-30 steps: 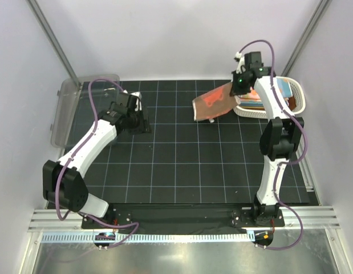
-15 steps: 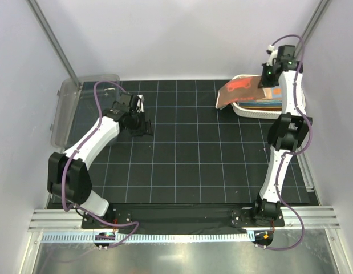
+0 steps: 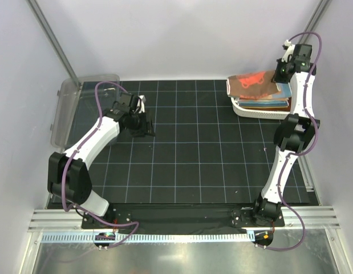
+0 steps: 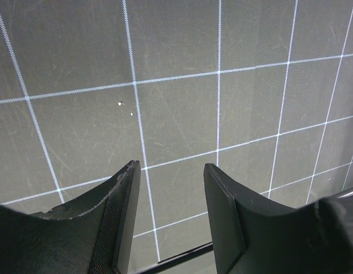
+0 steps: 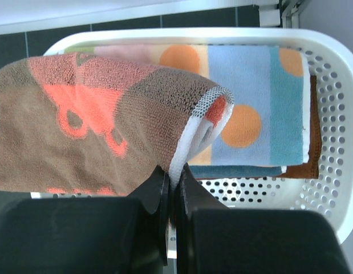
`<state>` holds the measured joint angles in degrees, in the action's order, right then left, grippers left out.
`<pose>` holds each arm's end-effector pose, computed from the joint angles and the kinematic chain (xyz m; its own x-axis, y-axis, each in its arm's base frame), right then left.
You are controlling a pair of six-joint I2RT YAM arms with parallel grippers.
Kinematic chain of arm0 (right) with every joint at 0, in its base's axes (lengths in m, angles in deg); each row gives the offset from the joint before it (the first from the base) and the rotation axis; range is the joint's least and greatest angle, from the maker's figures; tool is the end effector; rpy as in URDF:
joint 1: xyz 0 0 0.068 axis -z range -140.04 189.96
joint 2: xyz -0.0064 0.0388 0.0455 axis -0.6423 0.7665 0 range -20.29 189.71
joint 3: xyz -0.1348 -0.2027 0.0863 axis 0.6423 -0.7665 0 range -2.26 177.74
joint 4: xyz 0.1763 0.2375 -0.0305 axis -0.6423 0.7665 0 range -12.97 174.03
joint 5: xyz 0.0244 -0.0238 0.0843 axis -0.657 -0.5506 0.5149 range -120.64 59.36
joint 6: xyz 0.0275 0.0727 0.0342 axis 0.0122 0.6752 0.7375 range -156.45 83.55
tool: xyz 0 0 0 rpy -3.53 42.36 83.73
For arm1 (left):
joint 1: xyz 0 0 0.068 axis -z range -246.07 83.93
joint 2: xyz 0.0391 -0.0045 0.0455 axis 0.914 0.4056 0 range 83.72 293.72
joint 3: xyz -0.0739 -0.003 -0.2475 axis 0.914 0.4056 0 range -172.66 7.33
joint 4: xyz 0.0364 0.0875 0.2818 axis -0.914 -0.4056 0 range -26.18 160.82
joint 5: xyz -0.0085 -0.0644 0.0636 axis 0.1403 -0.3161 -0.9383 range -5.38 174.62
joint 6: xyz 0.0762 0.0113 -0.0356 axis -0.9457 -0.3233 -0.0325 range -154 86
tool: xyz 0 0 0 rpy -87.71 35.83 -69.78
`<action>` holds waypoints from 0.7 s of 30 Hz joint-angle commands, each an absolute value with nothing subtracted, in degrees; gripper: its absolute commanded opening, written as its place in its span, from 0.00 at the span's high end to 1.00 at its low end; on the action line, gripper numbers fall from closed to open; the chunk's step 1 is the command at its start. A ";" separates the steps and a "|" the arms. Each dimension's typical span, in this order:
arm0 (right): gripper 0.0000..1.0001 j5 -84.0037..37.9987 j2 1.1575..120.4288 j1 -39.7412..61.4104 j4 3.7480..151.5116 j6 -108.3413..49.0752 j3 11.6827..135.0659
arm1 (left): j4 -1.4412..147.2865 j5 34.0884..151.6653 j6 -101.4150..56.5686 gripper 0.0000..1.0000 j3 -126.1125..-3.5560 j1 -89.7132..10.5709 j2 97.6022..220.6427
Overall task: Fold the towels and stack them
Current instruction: Neatly place the folded towel into the bin
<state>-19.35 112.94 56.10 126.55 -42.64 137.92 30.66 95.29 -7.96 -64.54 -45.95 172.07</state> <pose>0.5541 -0.1451 0.2892 -0.6604 0.0810 -0.7465 0.0632 0.9966 0.0522 0.3541 -0.1444 0.2167 -0.8950 -0.1315 -0.4262 0.0454 0.9237 -0.3803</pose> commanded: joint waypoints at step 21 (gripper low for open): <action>0.53 -11.93 116.47 62.64 114.84 -38.12 140.40 | 31.27 98.15 -9.13 0.48 -66.67 -46.38 171.96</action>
